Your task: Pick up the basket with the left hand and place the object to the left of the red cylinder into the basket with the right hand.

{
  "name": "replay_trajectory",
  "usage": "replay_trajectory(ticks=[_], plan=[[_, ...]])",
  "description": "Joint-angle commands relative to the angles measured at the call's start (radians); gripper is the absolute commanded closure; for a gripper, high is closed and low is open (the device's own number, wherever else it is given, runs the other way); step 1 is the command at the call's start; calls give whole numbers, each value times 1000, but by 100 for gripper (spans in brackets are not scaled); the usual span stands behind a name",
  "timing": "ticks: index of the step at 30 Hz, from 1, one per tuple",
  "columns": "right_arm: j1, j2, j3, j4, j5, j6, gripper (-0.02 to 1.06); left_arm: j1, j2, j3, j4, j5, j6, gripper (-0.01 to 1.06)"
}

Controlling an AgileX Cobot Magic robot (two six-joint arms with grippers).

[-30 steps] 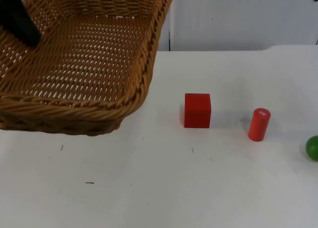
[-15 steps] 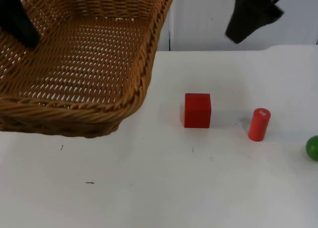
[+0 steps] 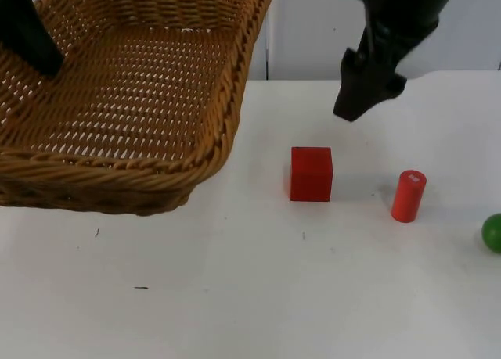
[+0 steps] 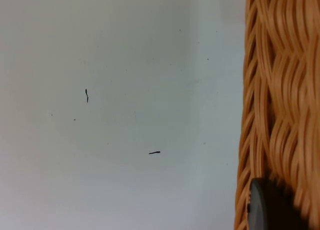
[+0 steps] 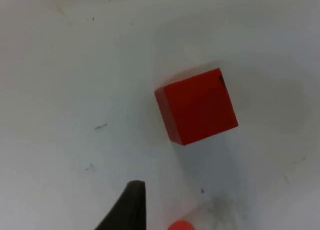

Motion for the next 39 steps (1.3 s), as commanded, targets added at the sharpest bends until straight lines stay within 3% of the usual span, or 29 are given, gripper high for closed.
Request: replay_trajectory(ticks=[1,19,26,29,33,39], plan=[[3,31,-7,7,-47,-65,2,-4,-14,-2,-26,7,-7,105],[3,193,-7,28,-112,-79,2,-4,-14,-2,-26,7,-15,105],[3,277,-7,38,-206,-79,2,-4,-14,-2,-26,-1,-15,105],[3,287,-7,54,-228,-91,2,-4,-14,-2,-21,-6,-15,105],[18,309,-7,142,-261,-189,2,-4,-14,-2,-19,-12,-15,105],[33,344,-7,130,-269,-206,2,-4,-14,-2,-17,-8,-15,105]])
